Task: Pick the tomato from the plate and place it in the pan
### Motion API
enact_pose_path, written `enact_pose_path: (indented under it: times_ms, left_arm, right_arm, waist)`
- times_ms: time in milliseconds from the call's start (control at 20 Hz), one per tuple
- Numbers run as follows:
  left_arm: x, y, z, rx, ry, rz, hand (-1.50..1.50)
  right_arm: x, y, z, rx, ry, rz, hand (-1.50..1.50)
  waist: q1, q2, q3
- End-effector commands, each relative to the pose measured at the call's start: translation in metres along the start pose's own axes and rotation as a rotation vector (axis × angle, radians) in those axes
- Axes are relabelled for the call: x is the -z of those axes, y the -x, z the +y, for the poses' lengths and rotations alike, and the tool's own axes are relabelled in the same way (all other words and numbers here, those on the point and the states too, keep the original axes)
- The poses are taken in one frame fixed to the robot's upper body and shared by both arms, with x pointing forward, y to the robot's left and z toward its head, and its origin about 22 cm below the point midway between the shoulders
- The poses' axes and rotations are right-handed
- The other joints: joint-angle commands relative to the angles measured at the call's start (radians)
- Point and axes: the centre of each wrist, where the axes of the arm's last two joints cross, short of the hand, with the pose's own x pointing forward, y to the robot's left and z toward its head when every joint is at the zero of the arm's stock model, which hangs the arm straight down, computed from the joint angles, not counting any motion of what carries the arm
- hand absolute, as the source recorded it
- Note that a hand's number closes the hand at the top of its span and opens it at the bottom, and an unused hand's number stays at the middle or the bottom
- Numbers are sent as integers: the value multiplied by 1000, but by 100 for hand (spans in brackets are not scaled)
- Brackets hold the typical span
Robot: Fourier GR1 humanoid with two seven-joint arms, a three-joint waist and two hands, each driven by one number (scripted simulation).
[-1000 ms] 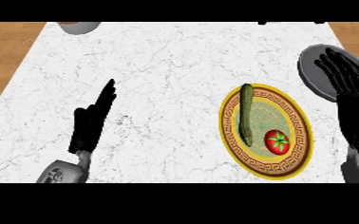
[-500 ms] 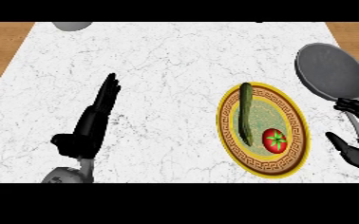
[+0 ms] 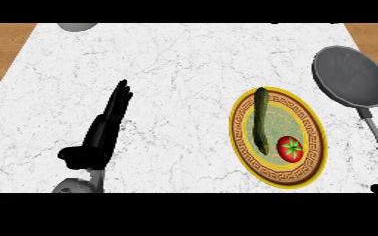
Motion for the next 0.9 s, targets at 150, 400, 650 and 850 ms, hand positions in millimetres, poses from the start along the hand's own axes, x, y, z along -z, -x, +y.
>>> enact_pose_path:
  times_ms: [150, 400, 650, 850]
  left_arm:
    - [9, -10, -5, -5, 18, -2, 0]
    - [-5, -12, -14, 1, 24, -14, 0]
    - [3, -6, -4, -11, 19, -12, 0]
    - [5, -1, -1, -13, 14, -2, 0]
  right_arm:
    - [37, -34, 12, -211, -193, 116, -150]
    - [61, -53, 33, -395, -356, 216, -150]
    - [69, -36, 74, -526, -534, 265, -150]
    - [77, -33, 91, -619, -554, 326, -150]
  waist:
    - [14, 2, -1]
    - [33, 2, -1]
    - [24, 4, 0]
    - [13, 2, 0]
